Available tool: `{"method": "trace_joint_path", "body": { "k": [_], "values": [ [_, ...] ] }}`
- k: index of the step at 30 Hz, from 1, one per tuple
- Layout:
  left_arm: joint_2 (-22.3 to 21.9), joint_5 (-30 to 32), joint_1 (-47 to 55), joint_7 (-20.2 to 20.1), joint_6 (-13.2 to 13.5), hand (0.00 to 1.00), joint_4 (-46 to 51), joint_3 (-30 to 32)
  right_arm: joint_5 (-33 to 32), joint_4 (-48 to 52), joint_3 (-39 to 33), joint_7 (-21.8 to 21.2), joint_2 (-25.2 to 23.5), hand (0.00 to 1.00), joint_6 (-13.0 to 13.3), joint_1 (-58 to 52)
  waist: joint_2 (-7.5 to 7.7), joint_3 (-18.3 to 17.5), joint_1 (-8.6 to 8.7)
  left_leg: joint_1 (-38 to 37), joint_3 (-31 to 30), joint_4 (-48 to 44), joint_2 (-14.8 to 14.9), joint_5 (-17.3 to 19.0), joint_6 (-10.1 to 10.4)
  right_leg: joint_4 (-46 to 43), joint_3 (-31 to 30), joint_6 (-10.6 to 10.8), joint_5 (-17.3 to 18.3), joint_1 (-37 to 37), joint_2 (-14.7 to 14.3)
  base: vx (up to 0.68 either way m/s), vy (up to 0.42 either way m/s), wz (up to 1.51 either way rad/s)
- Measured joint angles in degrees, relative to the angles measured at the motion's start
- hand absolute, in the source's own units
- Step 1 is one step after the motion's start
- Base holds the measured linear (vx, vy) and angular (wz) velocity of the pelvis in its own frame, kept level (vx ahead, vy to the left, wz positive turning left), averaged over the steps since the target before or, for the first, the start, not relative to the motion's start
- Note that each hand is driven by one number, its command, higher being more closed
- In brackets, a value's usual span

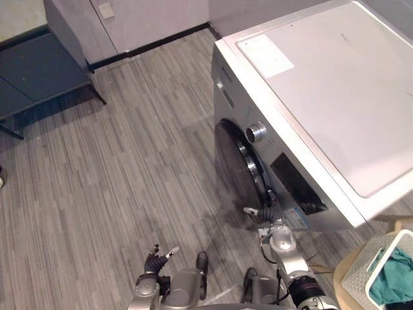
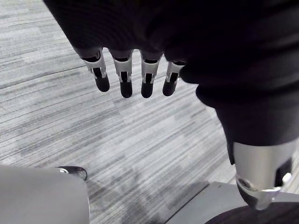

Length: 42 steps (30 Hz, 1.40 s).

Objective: Pick up the laundry basket with both hands and put the clothes into the washing machine.

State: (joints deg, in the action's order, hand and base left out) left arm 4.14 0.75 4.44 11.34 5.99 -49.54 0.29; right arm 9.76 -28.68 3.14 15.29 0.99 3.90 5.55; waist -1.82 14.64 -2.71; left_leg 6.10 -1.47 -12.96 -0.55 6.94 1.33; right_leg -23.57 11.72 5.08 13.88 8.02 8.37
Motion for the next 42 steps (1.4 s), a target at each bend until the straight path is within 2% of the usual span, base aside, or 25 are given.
{"method": "trace_joint_path", "body": {
  "k": [1, 2, 3, 4, 6, 11, 14, 19, 22, 24, 25, 28, 31, 33, 35, 37, 40, 42],
  "values": [
    [0.00, 0.01, 0.01, -0.02, 0.08, 0.00, 0.01, -0.05, 0.00, 0.74, 0.38, -0.05, -0.10, 0.00, 0.04, -0.01, -0.11, -0.07, -0.09, -0.19, 0.03, -0.06, 0.30, 0.00, 0.00, 3.05, -0.58, -0.02, -0.24, -0.08, -0.63, 0.08, -0.070, -0.01],
    [0.13, 0.03, -0.03, -0.05, 0.09, 0.00, 0.02, -0.14, -0.02, 1.63, 1.03, -0.28, -0.48, 0.00, 0.27, 0.18, 0.12, -0.13, -0.25, -0.31, 0.02, -0.05, 0.08, 0.11, 0.03, 8.37, -0.92, -0.90, -3.30, -0.04, -1.13, 0.08, -0.123, 0.23],
    [-0.14, 0.05, -0.18, -0.09, 0.02, 0.00, -0.01, -0.30, -0.07, 2.17, 1.03, -0.35, -0.39, 0.00, 0.30, 0.60, -0.59, 0.23, -0.07, -0.42, -0.58, -0.09, -0.24, 0.58, 0.08, 9.60, -0.37, -1.26, -6.65, 0.03, -1.01, 0.09, -0.131, 0.29],
    [-0.76, 0.05, 0.00, -0.09, 0.04, 0.00, 0.16, -0.68, -0.11, 2.19, 1.03, -0.39, 0.00, 0.00, 0.28, 0.92, -1.43, 0.30, 0.10, -0.34, -0.70, -0.01, 0.23, 0.58, 0.09, 9.82, -0.24, -1.33, -7.05, -0.15, -1.47, 0.09, -0.114, 0.24],
    [-1.65, 0.03, 0.34, -0.14, 0.10, 0.00, 0.68, -0.77, -0.41, 2.17, 1.44, -0.51, 0.00, 0.00, 0.23, 1.44, -2.46, 0.25, -1.00, -0.57, -0.75, 0.39, 0.96, 0.57, 0.12, 9.85, -0.03, -1.35, -7.05, -0.25, -2.11, 0.06, -0.082, -0.02],
    [-1.65, 0.02, 0.33, -0.17, 0.12, 0.00, 0.73, -1.39, -6.53, 2.14, 2.48, -0.71, -0.62, 0.00, 0.21, 1.77, -2.50, 0.26, -1.15, -1.72, -1.26, 2.11, 1.26, 0.53, 0.18, 10.09, 0.73, -1.43, -7.24, -0.85, -2.30, 0.01, -0.032, 0.05],
    [-1.56, 0.01, 0.33, -0.14, 0.10, 0.00, 0.74, -2.02, -9.75, 1.23, 2.90, -1.27, -0.63, 0.00, 0.28, 3.60, -2.51, 0.26, -1.19, -1.72, -1.27, 2.61, 1.03, 0.35, 0.38, 12.31, 0.70, -1.23, -9.04, -1.52, -2.30, -0.06, 0.058, -0.03],
    [-1.30, -0.05, 0.27, -0.14, 0.09, 0.00, 1.19, -3.19, -14.25, -2.39, 8.44, -1.28, -0.45, 0.00, 1.53, 7.59, -2.30, 0.27, -1.23, -0.55, -1.50, 2.56, 0.41, -0.42, 0.21, 15.96, 0.81, -1.21, -12.09, -2.10, -2.20, -0.10, 0.045, 0.00],
    [-0.40, -0.19, 0.06, -0.12, 0.10, 0.00, 2.32, -5.23, -17.72, -5.06, 16.57, -1.48, -0.59, 0.00, 1.80, 11.21, -2.11, 0.39, -1.62, 1.12, -3.07, 2.27, 0.28, -1.58, 0.51, 15.87, 1.86, -1.82, -12.53, -1.21, -2.17, -0.19, -0.028, 0.22],
    [-0.50, -0.35, -1.22, -0.06, 0.12, 0.00, 4.00, -6.88, -20.63, -8.14, 20.58, -1.47, -1.61, 0.00, 1.78, 16.92, -2.79, 1.02, -4.12, 3.29, -6.09, 2.11, 0.53, -2.34, 1.10, 15.43, 4.49, -2.87, -12.40, -0.39, -2.47, -0.24, -0.086, 0.51],
    [-0.59, -0.37, -1.46, -0.05, 0.20, 0.00, 4.83, -7.27, -20.89, -8.52, 21.23, -1.52, -1.87, 0.00, 1.78, 18.55, -3.15, 1.44, -4.68, 3.64, -7.25, 2.21, 0.63, -2.32, 1.12, 15.12, 5.63, -3.42, -12.07, -0.34, -2.56, -0.19, -0.109, 0.83],
    [-0.56, -0.46, -3.06, 0.03, 0.62, 0.00, 7.54, -7.64, -21.24, -8.56, 24.32, -4.74, -6.01, 0.00, 2.67, 30.15, -4.61, 3.64, -8.59, 5.98, -12.98, 2.70, 0.44, -3.37, 2.70, 11.16, 11.32, -4.41, -10.63, 1.36, -1.88, -0.17, -0.118, 0.93],
    [-0.52, -0.66, -3.31, 0.16, 1.00, 0.00, 9.99, -7.66, -21.23, -7.07, 22.25, -5.37, -8.32, 0.00, 4.64, 36.52, -5.55, 4.49, -10.91, 7.45, -15.92, 3.87, -0.06, -5.31, 3.48, 6.79, 15.85, -4.46, -7.66, 2.86, 0.14, -0.11, -0.096, 0.97],
    [-0.40, -0.72, -2.82, 0.29, 1.32, 0.00, 11.43, -7.60, -21.24, -4.40, 18.40, -5.19, -8.23, 0.00, 5.14, 38.33, -5.43, 4.56, -12.42, 8.62, -17.36, 5.37, -0.53, -7.23, 4.07, 3.07, 18.57, -3.95, -5.22, 4.65, 2.14, -0.07, -0.104, 0.93],
    [-0.41, -1.17, -1.48, 0.22, 1.36, 0.00, 12.41, -7.47, -21.72, -2.68, 14.18, -3.52, -8.16, 0.00, 5.08, 39.45, -4.72, 5.08, -12.54, 9.83, -17.35, 6.59, -0.78, -8.97, 4.74, -0.14, 19.64, -3.83, -3.59, 6.77, 3.82, -0.04, -0.074, 0.38],
    [-0.45, -1.25, -0.59, 0.05, 1.35, 0.00, 13.42, -7.47, -22.65, 2.47, 12.12, -1.29, -7.24, 0.00, 4.73, 38.43, -3.47, 6.45, -12.03, 10.26, -16.49, 6.60, -0.92, -9.64, 4.60, -1.99, 18.92, -4.52, -3.18, 8.35, 4.54, -0.03, -0.051, -0.12],
    [-0.44, -1.23, -1.65, -0.02, 1.38, 0.00, 15.96, -8.83, -22.64, 11.06, 13.42, -0.89, -5.21, 0.00, 5.04, 34.18, -2.07, 7.66, -11.15, 10.71, -15.24, 5.89, -0.39, -9.70, 4.46, -1.72, 17.27, -4.98, -3.53, 9.38, 3.75, -0.02, -0.053, -0.33],
    [-0.40, -1.17, -5.67, -0.04, 1.37, 0.00, 17.58, -9.90, -22.59, 17.51, 17.96, -1.81, -2.43, 0.00, 6.28, 28.21, -1.05, 8.34, -9.17, 11.89, -13.36, 5.86, 0.99, -9.69, 4.46, 0.79, 15.34, -5.73, -5.56, 10.79, 1.66, -0.03, -0.049, -0.55]
  ]
}}
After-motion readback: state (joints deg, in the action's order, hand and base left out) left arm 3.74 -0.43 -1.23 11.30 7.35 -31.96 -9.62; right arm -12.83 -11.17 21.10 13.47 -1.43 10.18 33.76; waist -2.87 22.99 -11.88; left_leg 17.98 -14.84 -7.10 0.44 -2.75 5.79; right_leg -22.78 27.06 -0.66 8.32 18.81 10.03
